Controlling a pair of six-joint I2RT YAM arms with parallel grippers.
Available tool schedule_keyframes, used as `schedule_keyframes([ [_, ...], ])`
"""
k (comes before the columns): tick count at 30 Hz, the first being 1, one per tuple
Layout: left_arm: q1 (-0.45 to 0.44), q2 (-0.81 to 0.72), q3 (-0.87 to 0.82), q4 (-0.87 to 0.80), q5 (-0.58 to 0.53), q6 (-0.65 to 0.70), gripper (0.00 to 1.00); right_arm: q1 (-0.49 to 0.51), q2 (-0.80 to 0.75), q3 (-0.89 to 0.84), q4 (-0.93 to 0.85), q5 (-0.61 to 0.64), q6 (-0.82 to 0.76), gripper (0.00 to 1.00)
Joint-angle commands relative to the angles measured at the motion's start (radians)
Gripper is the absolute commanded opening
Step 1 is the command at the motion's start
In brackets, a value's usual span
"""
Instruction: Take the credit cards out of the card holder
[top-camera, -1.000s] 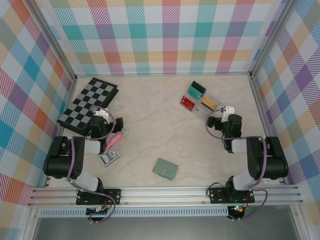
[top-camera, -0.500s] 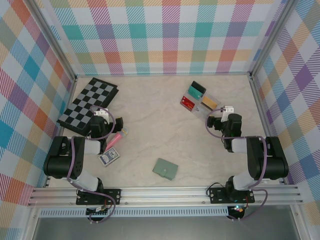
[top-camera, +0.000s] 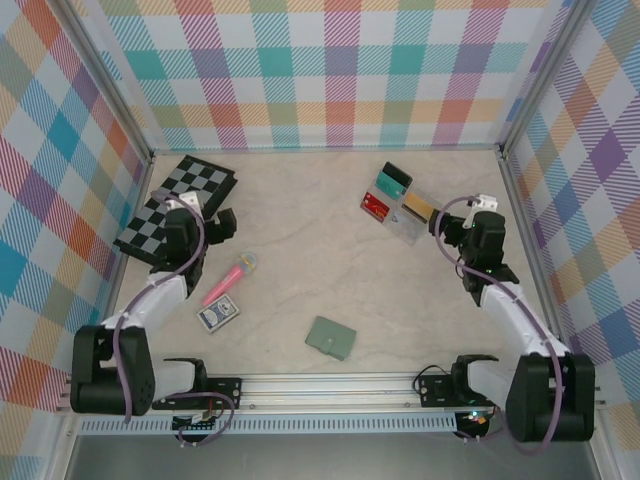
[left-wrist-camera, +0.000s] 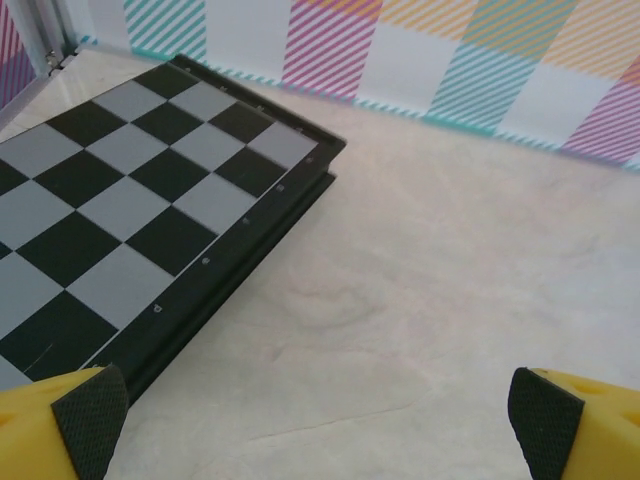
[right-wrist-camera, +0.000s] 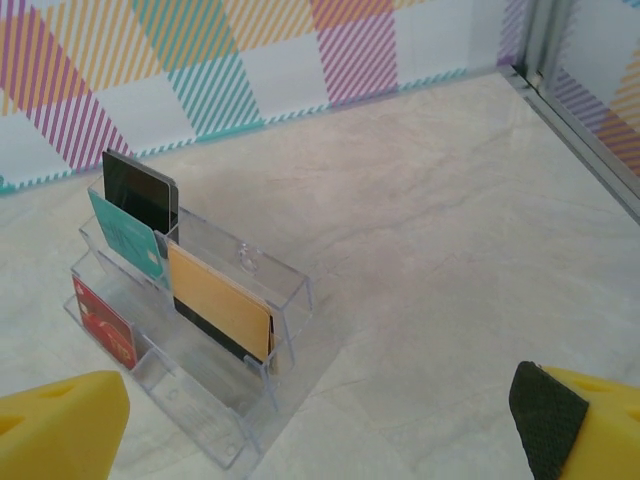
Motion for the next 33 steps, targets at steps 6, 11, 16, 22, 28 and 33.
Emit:
schedule_keyframes([
  [6, -0.008, -0.095, 0.242, -0.598, 0.008, -0.199, 1.00, -0.004, 0.036, 0.323, -0.677, -0.160, 0.190, 1.00],
  [11, -0.008, -0.076, 0.335, -0.726, 0.094, -0.189, 1.00, 0.054, 0.090, 0.396, -0.794, -0.359, 0.204, 1.00],
  [16, -0.008, -0.106, 0.336, -0.734, 0.066, -0.194, 1.00, 0.280, 0.142, 0.418, -0.814, -0.347, 0.183, 1.00],
  [22, -0.008, -0.094, 0.339, -0.744, 0.062, -0.201, 1.00, 0.518, 0.374, 0.451, -0.787, -0.391, 0.173, 1.00],
  [28, -0.008, -0.087, 0.356, -0.768, 0.049, -0.199, 1.00, 0.702, 0.581, 0.552, -0.868, -0.334, 0.116, 1.00],
  [33, -0.007, -0.065, 0.392, -0.802, 0.063, -0.189, 1.00, 0.822, 0.694, 0.635, -0.985, -0.281, 0.037, 0.98],
])
